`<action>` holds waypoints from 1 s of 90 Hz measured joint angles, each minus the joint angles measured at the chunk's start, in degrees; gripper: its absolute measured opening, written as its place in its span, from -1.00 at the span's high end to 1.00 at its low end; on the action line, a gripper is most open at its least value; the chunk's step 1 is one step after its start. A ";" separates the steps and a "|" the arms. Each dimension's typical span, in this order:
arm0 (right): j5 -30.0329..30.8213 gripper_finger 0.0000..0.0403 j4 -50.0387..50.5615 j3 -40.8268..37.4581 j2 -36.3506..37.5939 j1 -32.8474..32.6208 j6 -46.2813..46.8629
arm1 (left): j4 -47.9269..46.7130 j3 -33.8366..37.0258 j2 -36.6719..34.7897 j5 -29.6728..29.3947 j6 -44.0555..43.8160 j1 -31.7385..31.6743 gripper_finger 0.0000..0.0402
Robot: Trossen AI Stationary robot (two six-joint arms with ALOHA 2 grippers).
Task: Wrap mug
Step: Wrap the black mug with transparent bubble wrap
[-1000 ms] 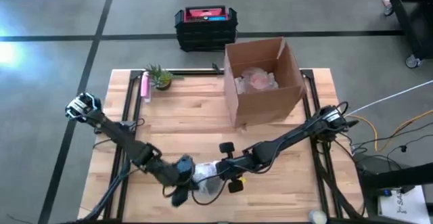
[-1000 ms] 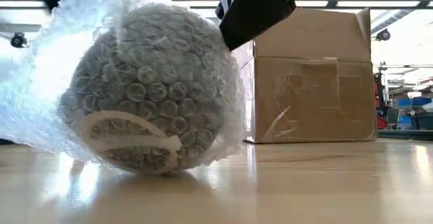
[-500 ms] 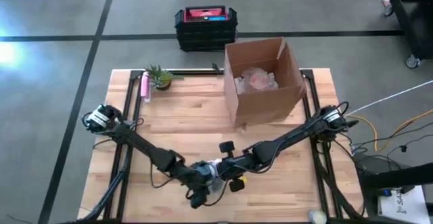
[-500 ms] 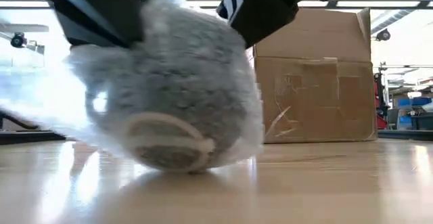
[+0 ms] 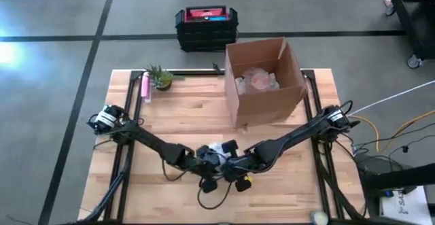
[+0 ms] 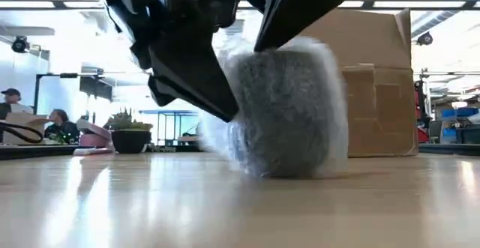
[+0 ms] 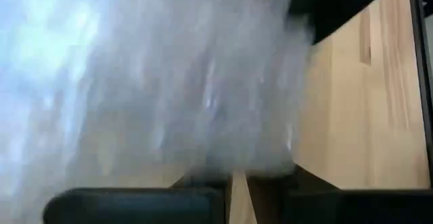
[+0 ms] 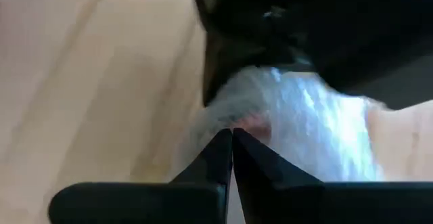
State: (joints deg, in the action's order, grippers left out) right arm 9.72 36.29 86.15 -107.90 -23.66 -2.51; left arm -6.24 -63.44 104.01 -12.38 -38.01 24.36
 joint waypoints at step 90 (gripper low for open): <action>2.28 1.00 7.39 3.06 1.24 -0.61 6.45 | -9.22 -6.44 -4.58 -16.69 7.92 0.68 0.90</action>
State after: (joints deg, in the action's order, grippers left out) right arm 12.00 43.68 89.21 -106.66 -24.27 3.95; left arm -15.46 -69.88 99.42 -29.07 -30.09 25.04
